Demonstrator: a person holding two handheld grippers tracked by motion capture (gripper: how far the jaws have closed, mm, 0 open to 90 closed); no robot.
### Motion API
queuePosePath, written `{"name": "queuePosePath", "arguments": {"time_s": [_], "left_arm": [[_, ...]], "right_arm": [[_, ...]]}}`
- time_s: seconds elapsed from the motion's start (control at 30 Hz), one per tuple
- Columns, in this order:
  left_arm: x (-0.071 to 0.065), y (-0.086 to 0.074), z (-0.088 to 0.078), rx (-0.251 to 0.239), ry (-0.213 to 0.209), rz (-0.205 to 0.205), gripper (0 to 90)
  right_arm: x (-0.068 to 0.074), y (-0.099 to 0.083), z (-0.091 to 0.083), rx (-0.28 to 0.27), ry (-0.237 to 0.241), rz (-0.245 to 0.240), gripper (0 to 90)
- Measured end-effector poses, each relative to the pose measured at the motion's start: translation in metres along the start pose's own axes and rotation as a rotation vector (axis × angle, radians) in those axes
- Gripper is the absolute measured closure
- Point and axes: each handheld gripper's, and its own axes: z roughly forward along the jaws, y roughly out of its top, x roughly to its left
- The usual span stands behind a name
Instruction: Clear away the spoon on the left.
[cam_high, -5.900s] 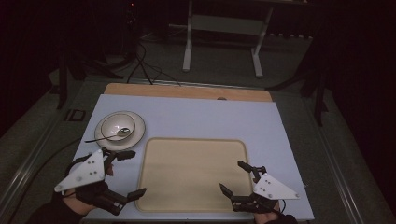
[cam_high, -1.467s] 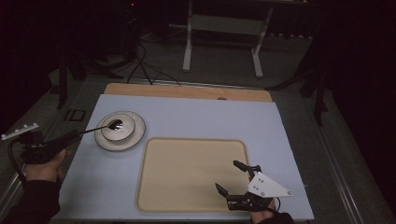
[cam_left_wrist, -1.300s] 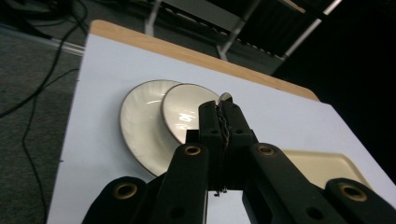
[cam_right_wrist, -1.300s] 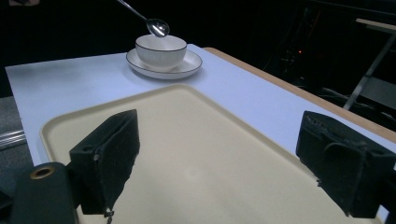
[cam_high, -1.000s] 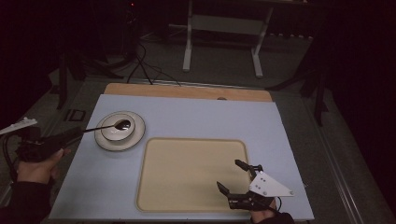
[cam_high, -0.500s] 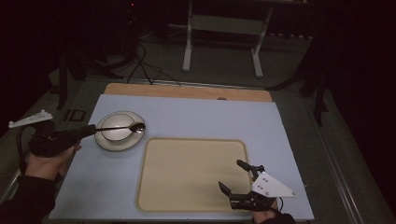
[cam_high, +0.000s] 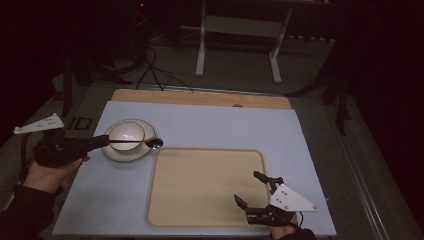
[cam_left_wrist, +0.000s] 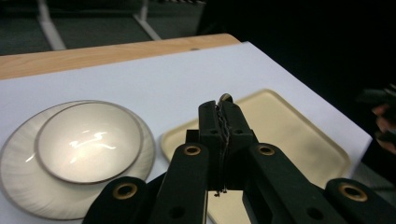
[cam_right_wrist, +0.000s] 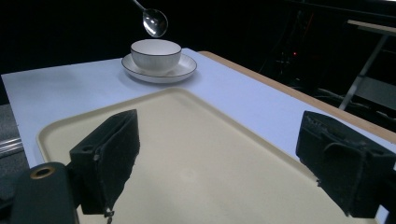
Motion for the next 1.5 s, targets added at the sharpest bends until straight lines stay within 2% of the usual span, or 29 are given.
{"name": "queuePosePath", "arguments": {"time_s": [0.1, 0.2, 0.33, 0.5, 0.63, 0.8, 1.2, 1.47, 1.5], "left_arm": [[-0.004, 0.003, 0.003, 0.003, -0.021, 0.033, 89.6], [-0.006, 0.005, 0.005, 0.004, -0.030, 0.043, 89.6], [-0.010, 0.008, 0.011, 0.020, -0.073, 0.075, 89.5], [-0.013, 0.010, 0.022, 0.089, -0.114, 0.114, 89.5], [-0.015, 0.009, 0.032, 0.144, -0.122, 0.135, 89.6], [-0.015, 0.007, 0.040, 0.182, -0.173, 0.156, 89.5], [-0.017, 0.002, 0.058, 0.290, -0.259, 0.216, 89.5], [-0.029, 0.001, 0.069, 0.380, -0.326, 0.263, 89.5], [-0.030, 0.001, 0.071, 0.376, -0.331, 0.265, 89.5]], "right_arm": [[0.000, 0.000, 0.000, -0.001, 0.003, 0.002, 13.7], [-0.001, 0.000, 0.000, -0.002, 0.002, 0.003, 13.7], [-0.001, 0.000, -0.001, -0.007, -0.001, 0.004, 13.7], [-0.001, 0.000, -0.001, -0.007, 0.000, 0.002, 13.7], [-0.001, 0.000, -0.001, -0.007, -0.001, 0.002, 13.8], [-0.001, 0.000, 0.000, -0.005, 0.001, 0.001, 13.7], [-0.001, -0.001, 0.000, 0.003, 0.005, 0.007, 13.8], [-0.001, -0.001, 0.001, 0.007, 0.006, 0.003, 13.8], [-0.001, -0.001, 0.001, 0.008, 0.005, 0.004, 13.8]]}}
